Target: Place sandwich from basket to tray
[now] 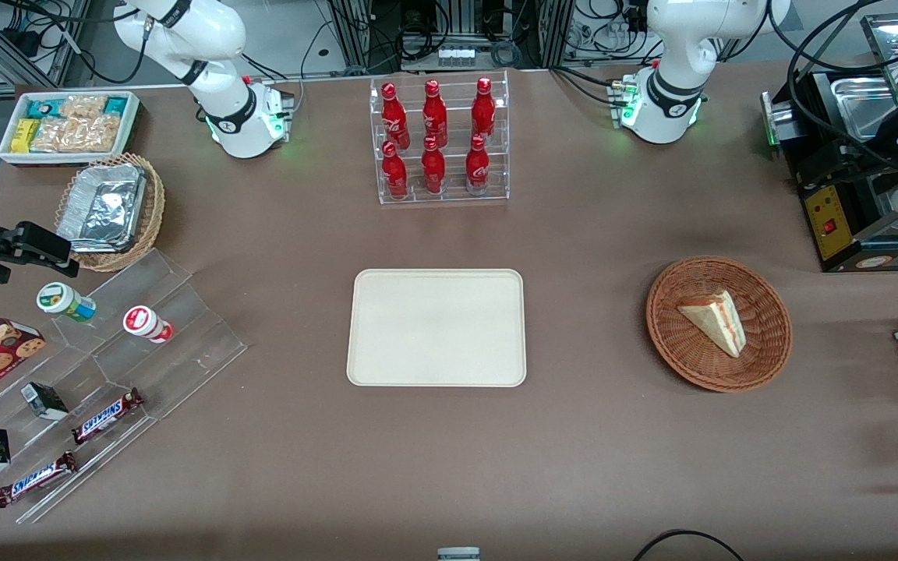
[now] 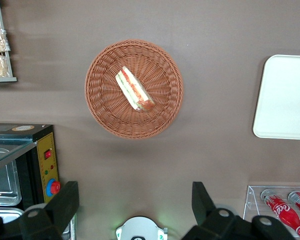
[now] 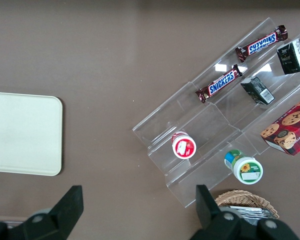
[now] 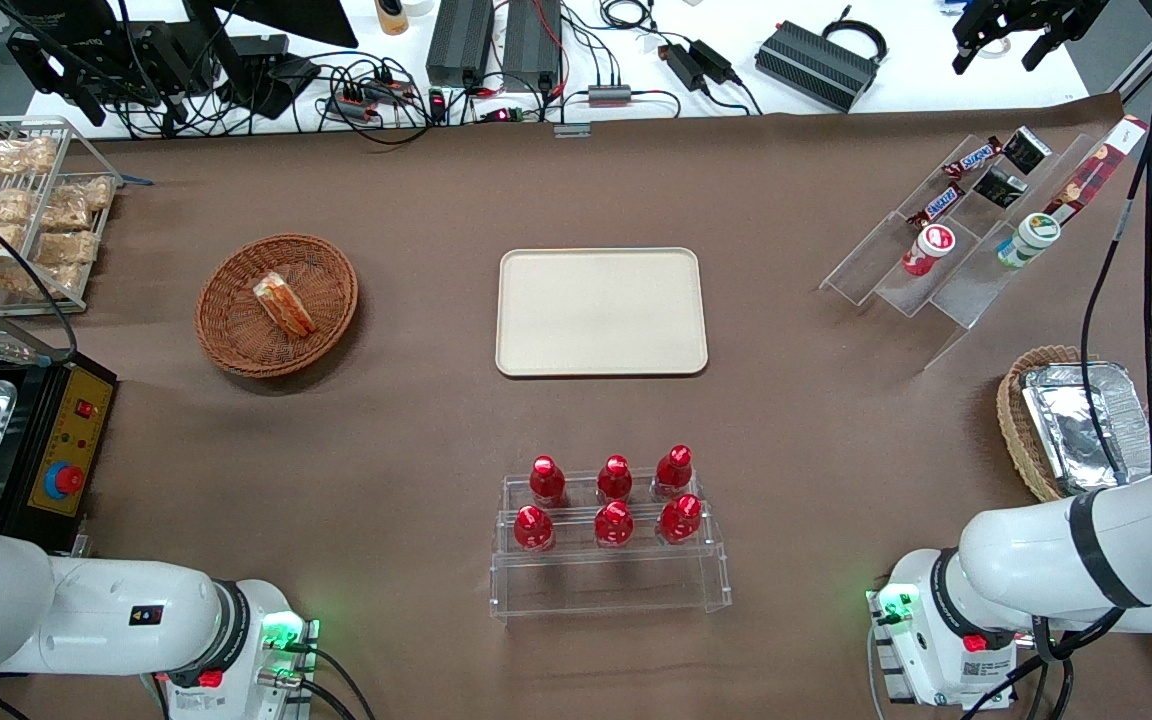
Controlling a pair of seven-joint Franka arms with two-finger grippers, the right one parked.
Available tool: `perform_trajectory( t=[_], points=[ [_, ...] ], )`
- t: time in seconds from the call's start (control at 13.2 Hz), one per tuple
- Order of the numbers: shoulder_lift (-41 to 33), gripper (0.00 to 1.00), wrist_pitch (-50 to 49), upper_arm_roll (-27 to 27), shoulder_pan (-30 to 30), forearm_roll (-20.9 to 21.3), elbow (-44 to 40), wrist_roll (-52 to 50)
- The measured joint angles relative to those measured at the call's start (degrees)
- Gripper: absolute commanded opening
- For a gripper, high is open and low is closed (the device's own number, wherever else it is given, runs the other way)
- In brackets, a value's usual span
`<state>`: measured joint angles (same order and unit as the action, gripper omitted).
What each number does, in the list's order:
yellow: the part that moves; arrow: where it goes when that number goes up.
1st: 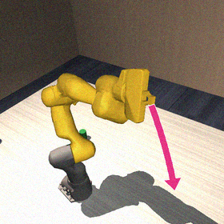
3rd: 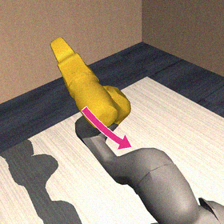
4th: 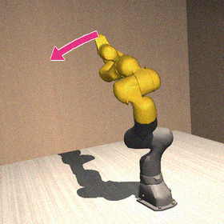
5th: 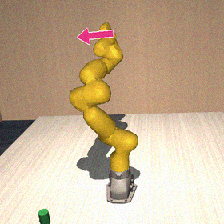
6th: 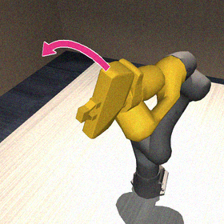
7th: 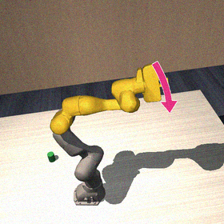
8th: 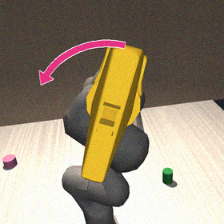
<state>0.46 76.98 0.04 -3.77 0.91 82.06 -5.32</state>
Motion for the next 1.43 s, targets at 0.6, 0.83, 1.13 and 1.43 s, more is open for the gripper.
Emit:
perform_trajectory(
  t=[0.6,0.83,1.13,1.43],
  points=[
    [3.6,1.00,1.4,0.4,0.3,0.8,0.9,0.0],
    [9.2,1.00,6.7,0.8,0.6,3.2,2.3,-0.3],
    [13.6,1.00,21.0,1.4,2.1,3.7,11.2,-4.7],
    [13.9,1.00,35.6,2.7,2.5,3.6,23.0,-10.3]
  ],
)
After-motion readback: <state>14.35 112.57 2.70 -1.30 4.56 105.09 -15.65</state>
